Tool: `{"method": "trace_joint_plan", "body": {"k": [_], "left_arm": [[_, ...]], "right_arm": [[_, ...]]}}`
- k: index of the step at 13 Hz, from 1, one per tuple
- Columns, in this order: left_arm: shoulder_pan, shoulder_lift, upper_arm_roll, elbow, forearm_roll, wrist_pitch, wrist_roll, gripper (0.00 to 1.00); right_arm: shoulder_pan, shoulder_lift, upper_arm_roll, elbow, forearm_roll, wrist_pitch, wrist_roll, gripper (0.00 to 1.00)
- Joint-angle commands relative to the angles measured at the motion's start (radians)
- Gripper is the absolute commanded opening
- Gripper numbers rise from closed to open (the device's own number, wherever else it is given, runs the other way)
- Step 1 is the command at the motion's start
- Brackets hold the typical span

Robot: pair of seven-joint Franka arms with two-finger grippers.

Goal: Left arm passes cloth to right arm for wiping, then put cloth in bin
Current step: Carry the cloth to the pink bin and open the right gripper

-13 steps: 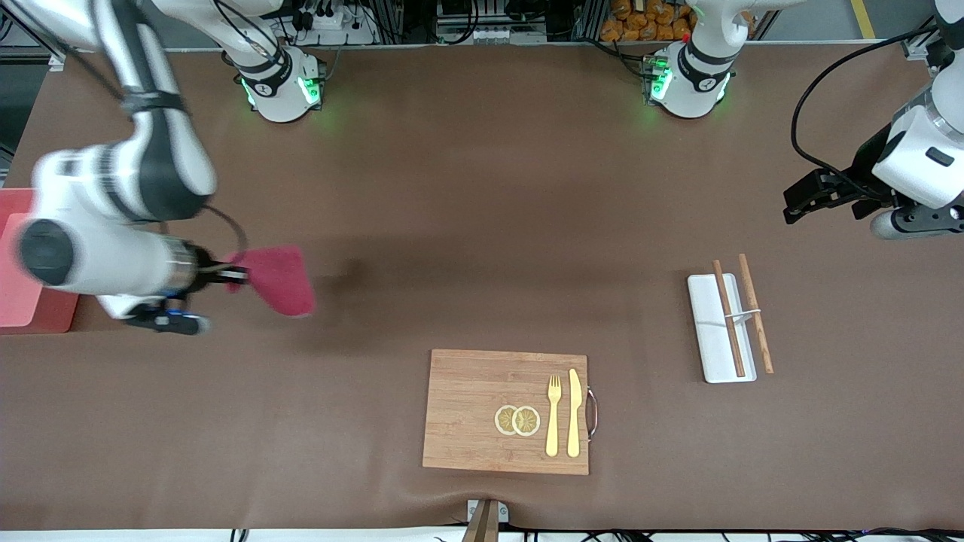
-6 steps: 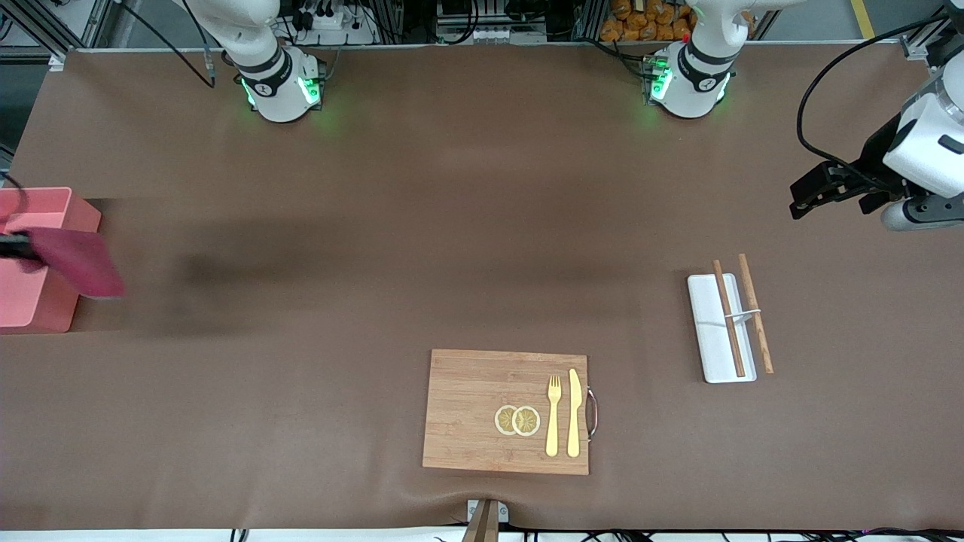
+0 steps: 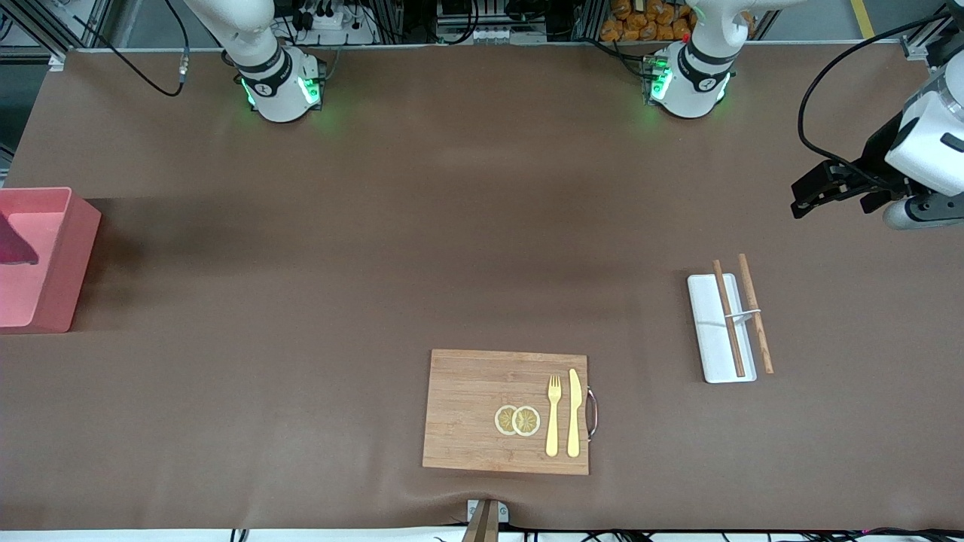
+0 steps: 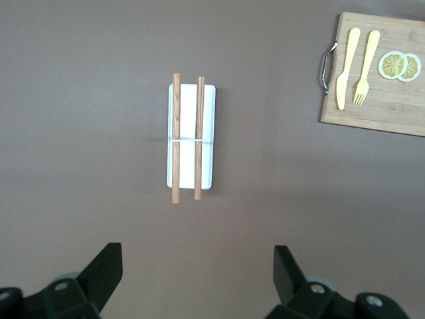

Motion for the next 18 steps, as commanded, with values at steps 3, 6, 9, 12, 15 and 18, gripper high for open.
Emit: {"method": "trace_joint_plan", "body": {"k": [3, 6, 9, 12, 15, 18], "left_arm": [[0.009, -0.019, -0.006, -0.019, 0.014, -0.005, 0.01, 1.0], [0.009, -0.018, -0.006, -0.019, 0.014, -0.005, 0.011, 1.0], [0.009, -0.018, -0.006, -0.019, 0.014, -0.005, 0.011, 1.0], [0.009, -0.016, -0.006, -0.018, 0.014, -0.005, 0.011, 1.0], [0.009, -0.016, -0.005, -0.019, 0.014, -0.005, 0.013, 1.0], [0.009, -0.018, -0.005, -0.018, 0.014, -0.005, 0.013, 1.0]], "right_arm": [[-0.109, 0.219, 0.027, 0.059, -0.014, 0.266, -0.127, 0.0], [-0.128, 0.284, 0.027, 0.054, -0.005, 0.269, -0.13, 0.46], [-0.131, 0.281, 0.03, 0.054, 0.013, 0.266, -0.138, 1.0], [-0.111, 0.232, 0.036, 0.06, 0.041, 0.225, -0.133, 1.0], [-0.042, 0.106, 0.038, 0.062, 0.041, 0.105, -0.121, 1.0], [0.045, 0.002, 0.038, 0.06, 0.041, -0.054, 0.044, 1.0]]}}
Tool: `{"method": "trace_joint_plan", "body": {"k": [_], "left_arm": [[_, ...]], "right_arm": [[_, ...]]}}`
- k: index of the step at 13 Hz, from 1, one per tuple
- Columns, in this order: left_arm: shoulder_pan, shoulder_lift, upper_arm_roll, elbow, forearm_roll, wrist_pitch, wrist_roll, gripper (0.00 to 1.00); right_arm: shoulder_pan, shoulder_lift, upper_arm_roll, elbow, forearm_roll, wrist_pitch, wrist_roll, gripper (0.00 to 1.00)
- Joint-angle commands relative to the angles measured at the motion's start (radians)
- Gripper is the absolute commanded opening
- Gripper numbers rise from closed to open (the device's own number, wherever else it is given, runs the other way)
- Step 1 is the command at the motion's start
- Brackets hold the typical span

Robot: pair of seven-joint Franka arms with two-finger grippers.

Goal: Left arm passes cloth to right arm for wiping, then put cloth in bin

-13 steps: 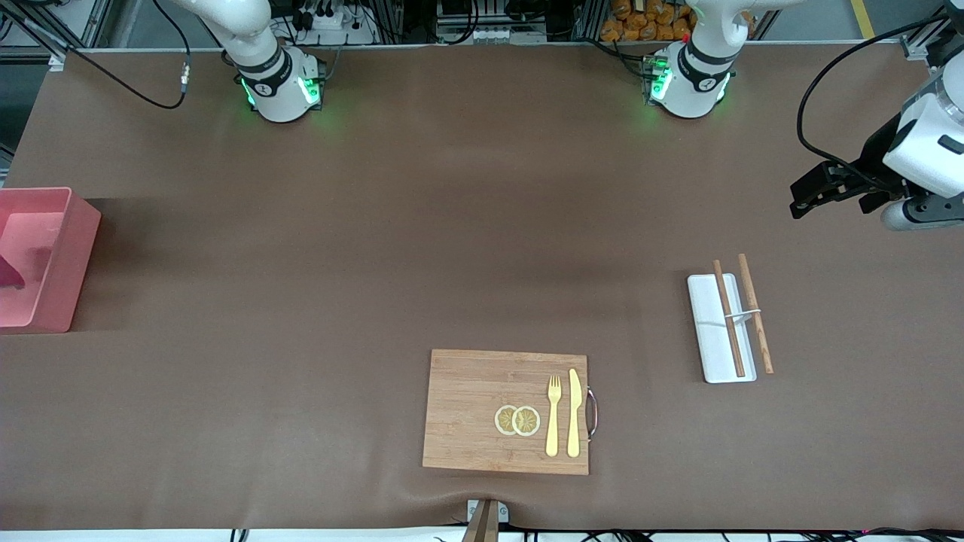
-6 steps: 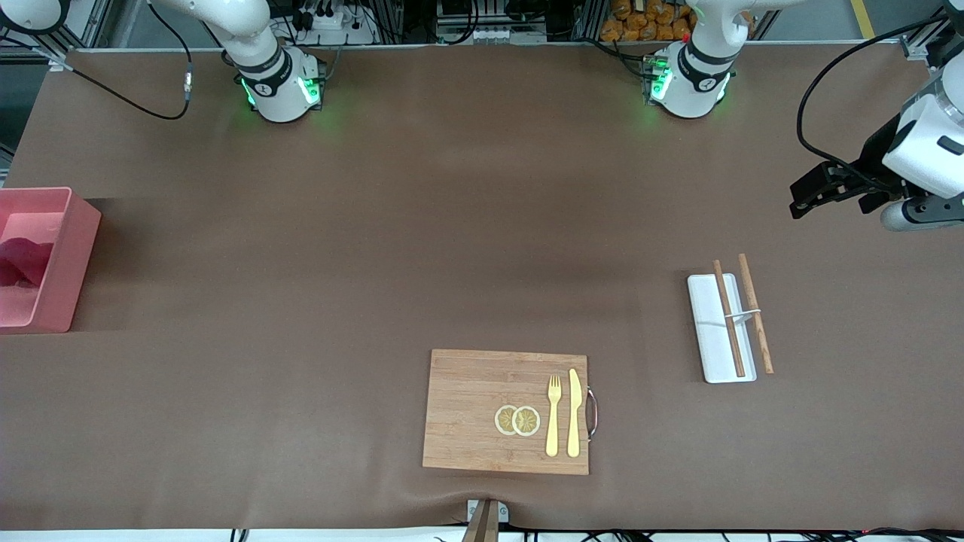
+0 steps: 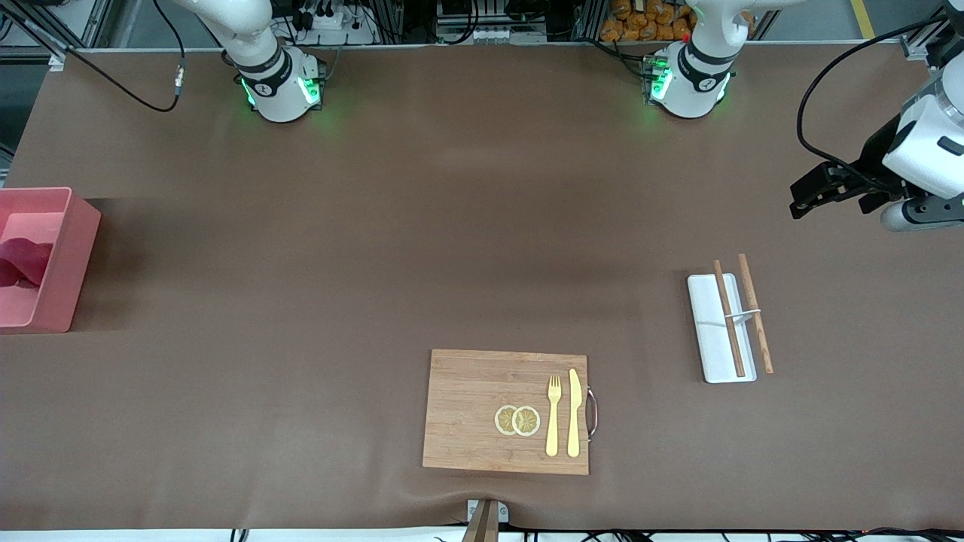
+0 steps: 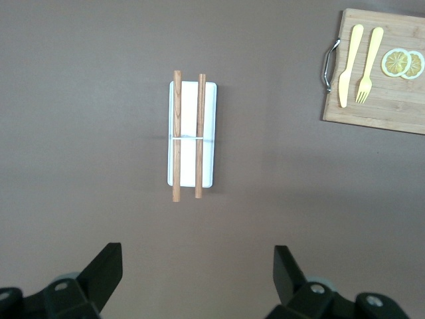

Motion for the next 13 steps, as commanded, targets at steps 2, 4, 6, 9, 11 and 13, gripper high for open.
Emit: {"method": "trace_joint_plan", "body": {"k": [2, 4, 6, 9, 11, 13], "left_arm": [[0.007, -0.016, -0.005, -0.012, 0.014, -0.005, 0.013, 1.0], [0.005, -0.015, -0.004, -0.013, 0.014, -0.005, 0.013, 1.0], [0.007, -0.015, -0.004, -0.01, 0.014, -0.005, 0.014, 1.0], [0.007, -0.019, 0.001, -0.01, 0.014, -0.006, 0.014, 1.0], [0.008, -0.024, 0.004, -0.01, 0.016, -0.029, 0.014, 1.0], [0.027, -0.03, 0.002, -0.013, 0.016, -0.035, 0.017, 1.0]], "right_arm": [[0.129, -0.118, -0.004, -0.037, 0.012, -0.168, 0.196, 1.0], [0.227, -0.154, -0.004, -0.047, 0.015, -0.215, 0.307, 1.0], [0.329, -0.172, -0.003, -0.047, 0.016, -0.245, 0.453, 1.0], [0.438, -0.175, -0.003, -0.05, 0.06, -0.279, 0.623, 1.0], [0.518, -0.177, -0.001, -0.05, 0.096, -0.291, 0.772, 1.0], [0.59, -0.194, -0.003, -0.063, 0.157, -0.298, 0.912, 1.0]]}}
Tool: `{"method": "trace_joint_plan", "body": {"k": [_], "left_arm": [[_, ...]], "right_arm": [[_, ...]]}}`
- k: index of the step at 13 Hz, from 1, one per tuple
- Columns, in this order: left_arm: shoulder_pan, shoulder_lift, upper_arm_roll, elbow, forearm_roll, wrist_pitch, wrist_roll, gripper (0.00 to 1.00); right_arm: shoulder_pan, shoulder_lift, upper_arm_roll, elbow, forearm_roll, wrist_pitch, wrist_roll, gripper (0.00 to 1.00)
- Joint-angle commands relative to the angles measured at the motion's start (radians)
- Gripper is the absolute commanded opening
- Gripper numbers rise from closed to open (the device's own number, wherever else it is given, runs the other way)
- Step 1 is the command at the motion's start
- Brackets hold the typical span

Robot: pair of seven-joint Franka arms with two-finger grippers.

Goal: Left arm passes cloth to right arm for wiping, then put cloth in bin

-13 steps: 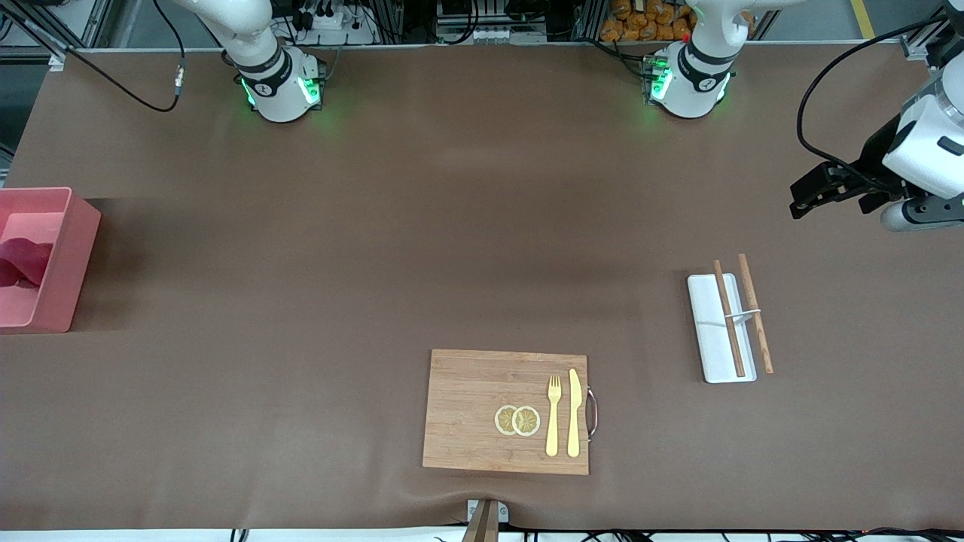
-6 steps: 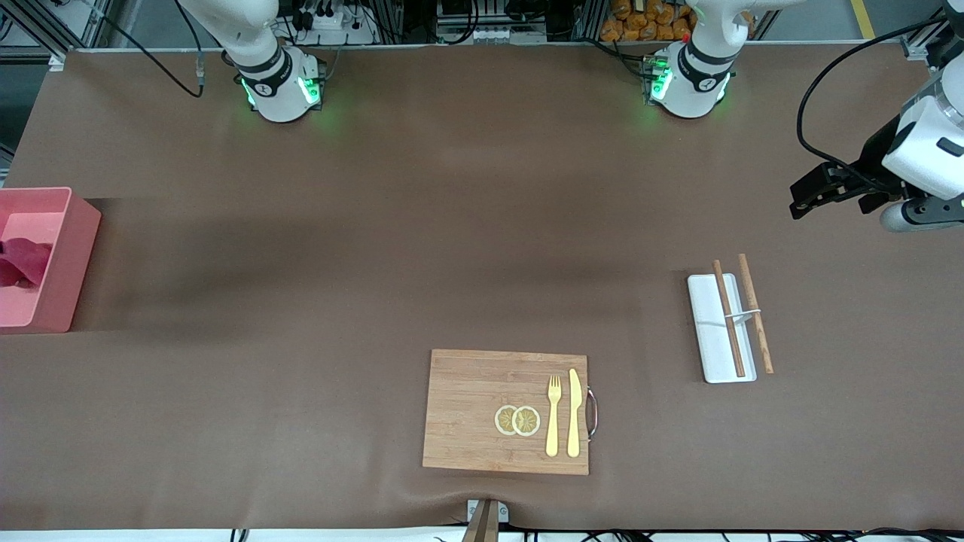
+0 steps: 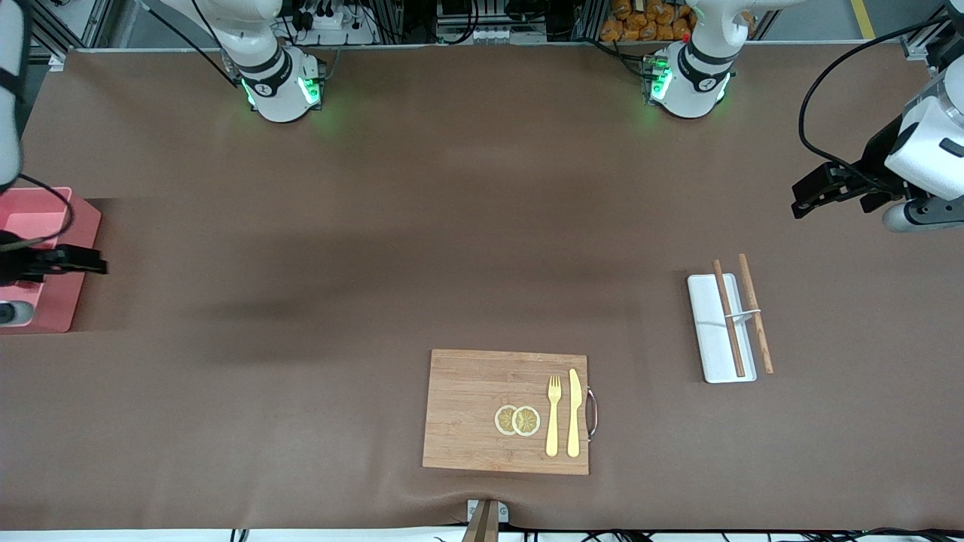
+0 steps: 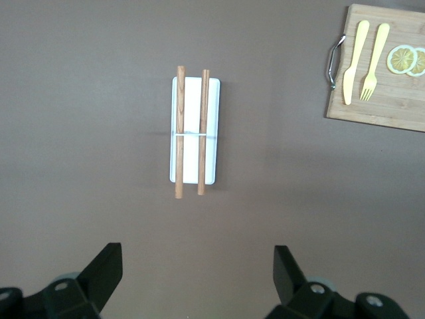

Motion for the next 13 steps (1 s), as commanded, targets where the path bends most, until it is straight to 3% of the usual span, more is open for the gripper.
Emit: {"method": "trace_joint_plan", "body": {"k": [1, 6, 13], "left_arm": [[0.024, -0.035, -0.006, -0.012, 0.016, -0.022, 0.021, 1.0], [0.023, -0.075, -0.01, -0.061, 0.025, -0.025, 0.008, 1.0], [0.024, -0.068, -0.012, -0.054, 0.027, -0.022, 0.024, 1.0]], "right_arm": [[0.085, -0.072, -0.013, -0.074, 0.067, 0.0, 0.17, 1.0], [0.122, -0.311, -0.013, -0.367, 0.146, 0.152, 0.254, 1.0], [0.076, -0.538, -0.02, -0.576, 0.146, 0.245, 0.255, 1.0]]}}
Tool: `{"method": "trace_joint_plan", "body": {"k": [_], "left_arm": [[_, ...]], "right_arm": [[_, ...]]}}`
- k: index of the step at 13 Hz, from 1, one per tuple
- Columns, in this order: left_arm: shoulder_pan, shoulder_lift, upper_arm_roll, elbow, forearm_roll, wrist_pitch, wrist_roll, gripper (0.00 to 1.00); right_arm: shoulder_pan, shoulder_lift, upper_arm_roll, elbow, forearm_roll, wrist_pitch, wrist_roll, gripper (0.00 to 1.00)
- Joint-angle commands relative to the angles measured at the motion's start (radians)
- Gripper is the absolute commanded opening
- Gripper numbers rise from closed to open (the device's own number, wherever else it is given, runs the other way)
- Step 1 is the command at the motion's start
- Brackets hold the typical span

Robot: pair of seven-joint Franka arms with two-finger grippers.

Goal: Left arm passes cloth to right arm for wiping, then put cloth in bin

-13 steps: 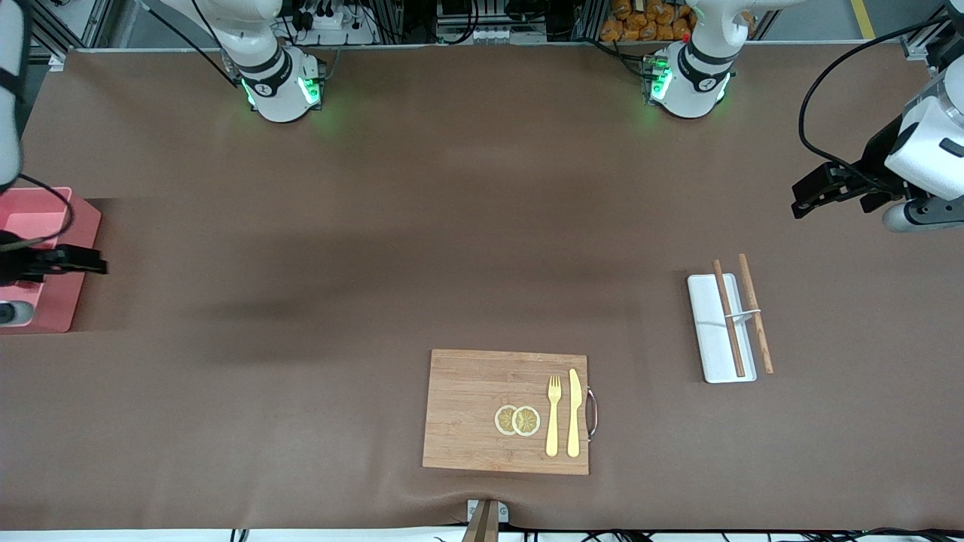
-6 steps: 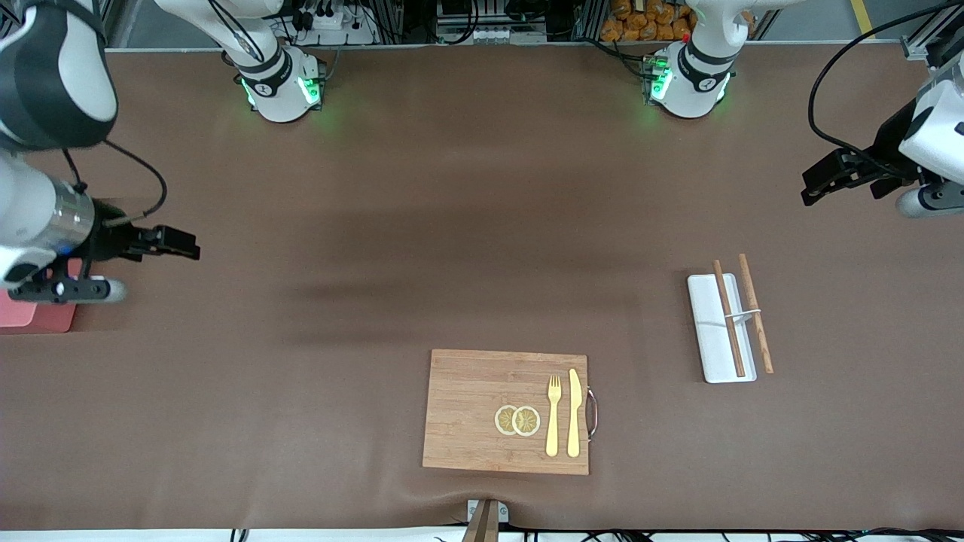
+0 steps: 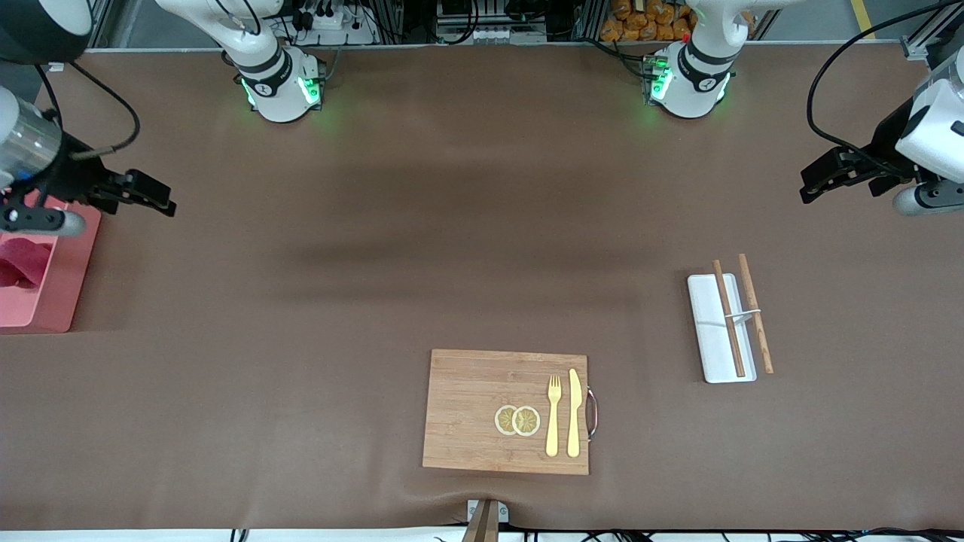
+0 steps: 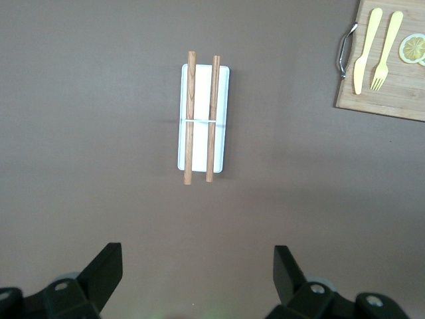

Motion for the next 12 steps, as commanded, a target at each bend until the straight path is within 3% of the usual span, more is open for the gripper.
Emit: {"method": "trace_joint_plan", "body": {"k": [1, 4, 12], "left_arm": [[0.009, -0.021, -0.009, -0.014, 0.026, 0.0, 0.021, 1.0], [0.007, -0.021, -0.007, -0.008, 0.026, -0.001, 0.021, 1.0], [0.007, -0.001, -0.007, 0.026, 0.027, -0.001, 0.014, 1.0]], "right_arm": [[-0.011, -0.076, 0.007, -0.084, 0.022, 0.09, -0.001, 1.0], [-0.003, 0.018, 0.01, 0.092, 0.008, 0.066, -0.003, 1.0], [-0.009, 0.071, 0.01, 0.171, -0.007, 0.06, -0.003, 1.0]]}}
